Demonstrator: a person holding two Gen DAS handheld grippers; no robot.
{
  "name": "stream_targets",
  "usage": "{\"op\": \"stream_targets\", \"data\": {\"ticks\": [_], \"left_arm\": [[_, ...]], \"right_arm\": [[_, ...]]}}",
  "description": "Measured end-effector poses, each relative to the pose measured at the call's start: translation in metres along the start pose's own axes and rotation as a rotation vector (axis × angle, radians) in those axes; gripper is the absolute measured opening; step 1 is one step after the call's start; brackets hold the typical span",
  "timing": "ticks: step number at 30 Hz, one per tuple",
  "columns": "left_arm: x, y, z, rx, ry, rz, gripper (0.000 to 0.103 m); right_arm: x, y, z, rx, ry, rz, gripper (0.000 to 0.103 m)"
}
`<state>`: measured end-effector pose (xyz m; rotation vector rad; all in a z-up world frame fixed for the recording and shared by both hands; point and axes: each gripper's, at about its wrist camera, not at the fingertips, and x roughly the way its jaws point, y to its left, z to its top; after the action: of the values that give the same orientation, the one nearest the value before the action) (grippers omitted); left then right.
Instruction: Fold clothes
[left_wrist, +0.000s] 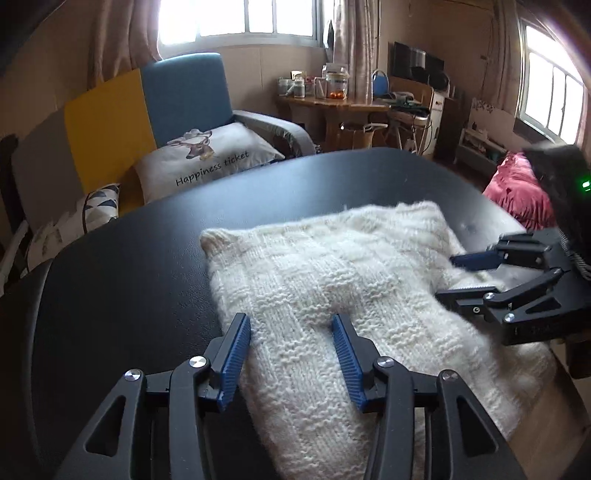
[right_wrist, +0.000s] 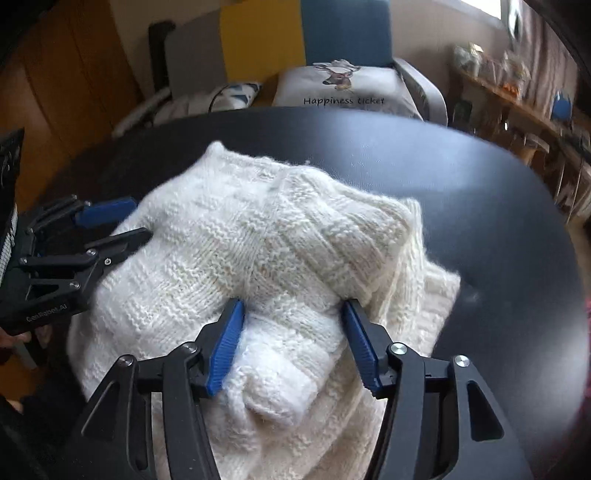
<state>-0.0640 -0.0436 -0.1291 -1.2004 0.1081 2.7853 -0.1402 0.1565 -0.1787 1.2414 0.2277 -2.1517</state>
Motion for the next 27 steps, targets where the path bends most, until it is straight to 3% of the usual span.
{"op": "stream_targets", "data": {"ticks": [5,12,15,18,20,27], "left_arm": [[-0.009,0.003,0.017,0.021,-0.027,0.018,0.047],[0.004,0.010,0.029,0.031,-0.018,0.033,0.047],[0.019,0.012,0.028,0.019,0.016,0.024,0.047],[0.034,0.014,0.023,-0.004,0.047,0.008,0.047],[0.041,0.016,0.022,-0.019,0.062,-0.003,0.047],[0.030,0.026,0.043,-0.007,0.012,0.024,0.047]], "right_arm": [[-0.014,-0.004,0.007,0.015,-0.012,0.024,0.060],[-0.031,0.006,0.040,-0.026,-0.103,0.020,0.060],[-0.013,0.004,0.047,-0.015,-0.083,0.013,0.060],[0.026,-0.004,0.034,0.004,0.017,0.008,0.060],[0.029,-0.005,0.026,0.000,-0.033,0.011,0.060],[0.003,-0.004,0.032,0.019,-0.053,0.039,0.061]]}}
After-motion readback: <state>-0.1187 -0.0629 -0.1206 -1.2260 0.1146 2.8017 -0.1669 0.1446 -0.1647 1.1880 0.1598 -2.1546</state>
